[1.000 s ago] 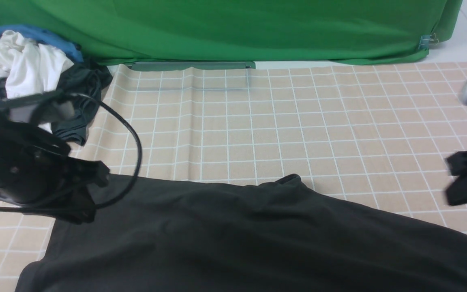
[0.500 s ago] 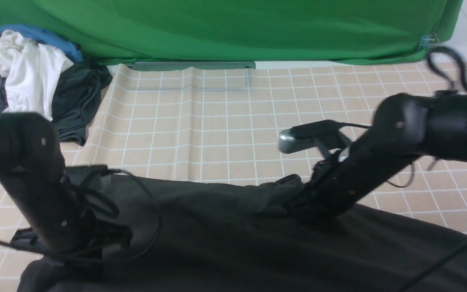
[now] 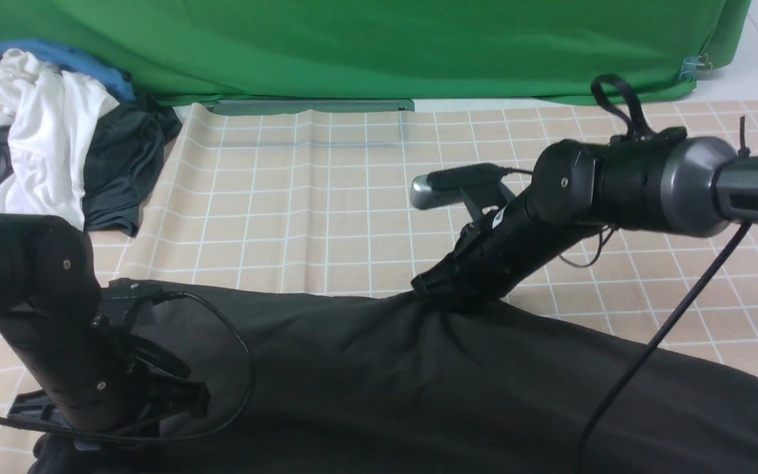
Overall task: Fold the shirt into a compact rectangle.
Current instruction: 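Pull the folded dark garment lengthwise by its ends to straighten it flat on the table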
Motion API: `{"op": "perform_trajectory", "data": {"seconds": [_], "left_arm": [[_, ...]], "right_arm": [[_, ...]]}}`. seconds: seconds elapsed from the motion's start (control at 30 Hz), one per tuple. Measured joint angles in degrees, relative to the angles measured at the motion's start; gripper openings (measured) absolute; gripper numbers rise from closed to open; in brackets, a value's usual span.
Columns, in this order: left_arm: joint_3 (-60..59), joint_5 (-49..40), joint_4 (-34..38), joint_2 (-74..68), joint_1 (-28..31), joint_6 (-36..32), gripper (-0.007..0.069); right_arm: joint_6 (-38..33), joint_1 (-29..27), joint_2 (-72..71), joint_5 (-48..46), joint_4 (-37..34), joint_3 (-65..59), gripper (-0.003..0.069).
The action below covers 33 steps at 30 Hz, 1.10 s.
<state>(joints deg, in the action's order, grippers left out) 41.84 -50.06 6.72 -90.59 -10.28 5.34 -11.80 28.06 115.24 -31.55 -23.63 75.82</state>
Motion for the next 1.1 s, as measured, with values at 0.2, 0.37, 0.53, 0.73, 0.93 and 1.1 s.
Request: {"op": "perform_trajectory", "data": {"seconds": [0.2, 0.37, 0.53, 0.73, 0.93, 1.1], "left_arm": [[-0.06, -1.17, -2.10, 7.52, 0.07, 0.34, 0.0018], [-0.10, -4.85, -1.98, 17.47, 1.08, 0.46, 0.0018], [-0.10, -7.18, -1.18, 26.87, 1.14, 0.47, 0.0018], [-0.10, -7.98, 0.68, 34.83, 1.14, 0.47, 0.0018], [-0.10, -8.32, 1.27, 38.29, 1.14, -0.16, 0.0018], [-0.10, -8.46, 1.27, 38.45, 1.14, -1.23, 0.0018]], "right_arm": [[4.38, -1.25, -6.33, -12.39, 11.15, 3.04, 0.0036], [10.56, -4.69, -18.30, -22.29, 22.99, 1.87, 0.0036], [15.24, -14.66, -31.22, -30.56, 27.64, -7.63, 0.0041], [17.27, -29.72, -40.98, -27.20, 27.93, -25.54, 0.0283], [17.21, -37.44, -40.55, -16.92, 26.35, -37.40, 0.0643], [17.21, -37.49, -35.42, -11.81, 23.63, -39.12, 0.0687]]}}
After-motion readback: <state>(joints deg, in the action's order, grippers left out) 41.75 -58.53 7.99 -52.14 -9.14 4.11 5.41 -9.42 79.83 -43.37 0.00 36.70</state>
